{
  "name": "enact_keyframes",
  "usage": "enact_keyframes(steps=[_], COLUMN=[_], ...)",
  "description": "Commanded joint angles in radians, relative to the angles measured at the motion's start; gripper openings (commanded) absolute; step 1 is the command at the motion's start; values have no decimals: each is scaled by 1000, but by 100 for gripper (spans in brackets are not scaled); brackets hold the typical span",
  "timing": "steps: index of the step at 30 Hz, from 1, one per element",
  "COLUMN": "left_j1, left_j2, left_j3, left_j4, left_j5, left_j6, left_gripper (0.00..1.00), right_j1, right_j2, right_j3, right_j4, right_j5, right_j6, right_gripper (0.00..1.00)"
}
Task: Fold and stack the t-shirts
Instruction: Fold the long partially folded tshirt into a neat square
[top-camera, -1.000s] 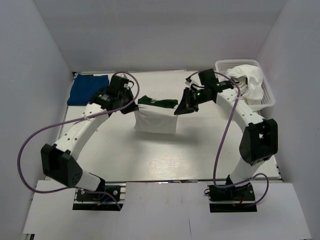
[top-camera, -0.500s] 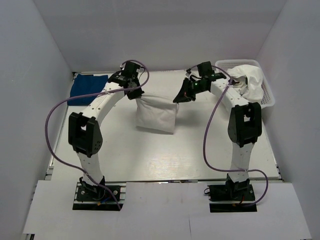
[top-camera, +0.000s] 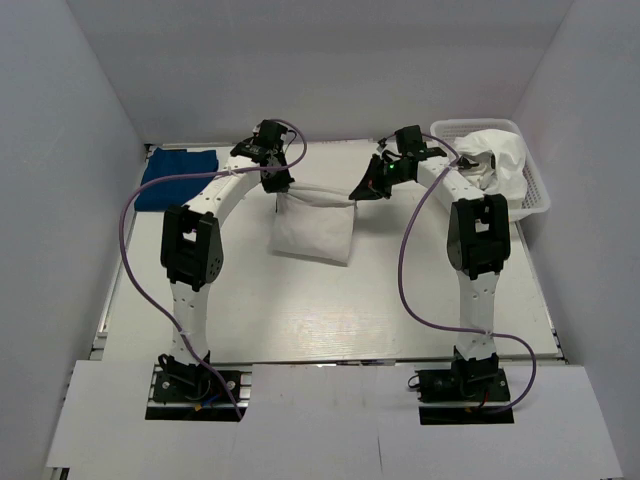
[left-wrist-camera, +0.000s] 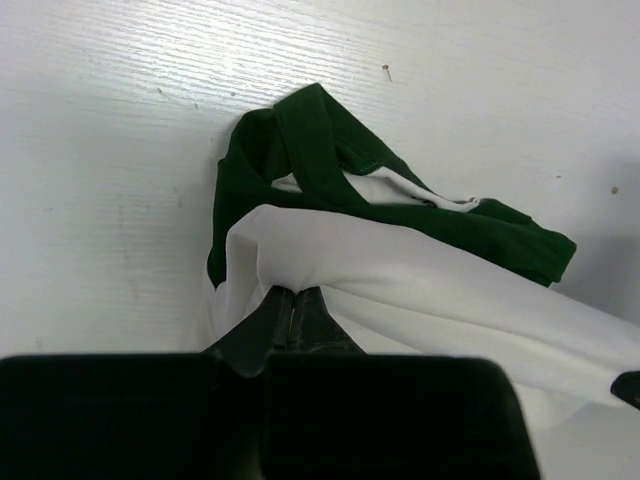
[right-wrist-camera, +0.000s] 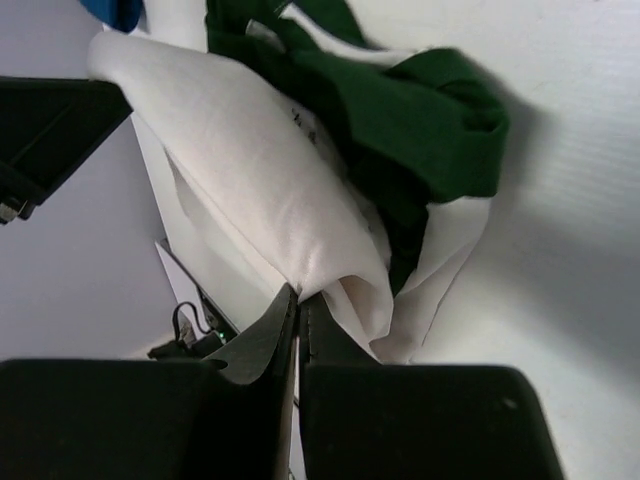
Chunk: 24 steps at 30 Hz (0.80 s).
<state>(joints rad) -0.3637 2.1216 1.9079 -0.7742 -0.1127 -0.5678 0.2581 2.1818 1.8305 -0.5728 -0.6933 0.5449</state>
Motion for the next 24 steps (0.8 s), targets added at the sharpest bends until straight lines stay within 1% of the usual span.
enact_keyframes(steps=[1, 3, 4, 5, 6, 7, 8, 9, 10, 12, 15, 16, 17, 18, 19, 20, 21, 22, 23, 24], left_j1=[28, 39, 39, 48, 48, 48, 48, 48, 48, 48, 48, 36, 26, 17, 17, 17, 17, 17, 17, 17], left_j2=[14, 58, 75, 95, 124, 133, 133, 133, 115, 63, -12, -34, -52, -93, -116, -136, -155, -164, -164, -164], left_j3=[80, 123, 185, 221, 255, 313, 324, 324, 300, 264, 172, 149, 126, 70, 31, -10, -83, -104, -115, -115], left_j4=[29, 29, 17, 4, -28, -48, -57, -57, -57, -42, -17, -8, -8, 9, 62, 102, 142, 188, 202, 214], left_j5=[-33, -33, -21, -10, -1, -1, -1, -1, 11, 21, 74, 90, 108, 129, 169, 253, 275, 275, 286, 286], left_j6=[28, 28, 37, 37, 54, 54, 63, 63, 63, 74, 74, 74, 74, 74, 65, 65, 53, 52, 42, 55], left_gripper=[0, 0, 12, 28, 41, 69, 76, 80, 99, 100, 100, 100, 100, 100, 100, 100, 100, 100, 100, 100], right_j1=[-20, -23, -26, -28, -28, -28, -31, -28, -28, -29, -17, -11, 0, 10, 18, 21, 32, 38, 43, 49], right_j2=[38, 74, 84, 91, 102, 107, 101, 90, 84, 46, -23, -37, -81, -94, -106, -140, -149, -155, -154, -146], right_j3=[55, 98, 119, 156, 192, 219, 230, 230, 233, 219, 150, 88, 64, 20, -28, -54, -97, -131, -137, -137], right_j4=[74, 100, 97, 93, 88, 83, 86, 85, 80, 79, 99, 123, 134, 161, 195, 215, 269, 295, 354, 366], right_j5=[17, 47, 58, 57, 57, 57, 58, 66, 80, 81, 66, 60, 37, 34, 34, 25, 9, 9, 0, -3], right_j6=[29, 39, 46, 44, 46, 38, 35, 29, 24, 12, 3, 4, 10, 12, 24, 36, 44, 65, 78, 84], right_gripper=[0, 0, 6, 20, 33, 89, 89, 91, 91, 91, 91, 91, 91, 91, 91, 91, 91, 91, 91, 91])
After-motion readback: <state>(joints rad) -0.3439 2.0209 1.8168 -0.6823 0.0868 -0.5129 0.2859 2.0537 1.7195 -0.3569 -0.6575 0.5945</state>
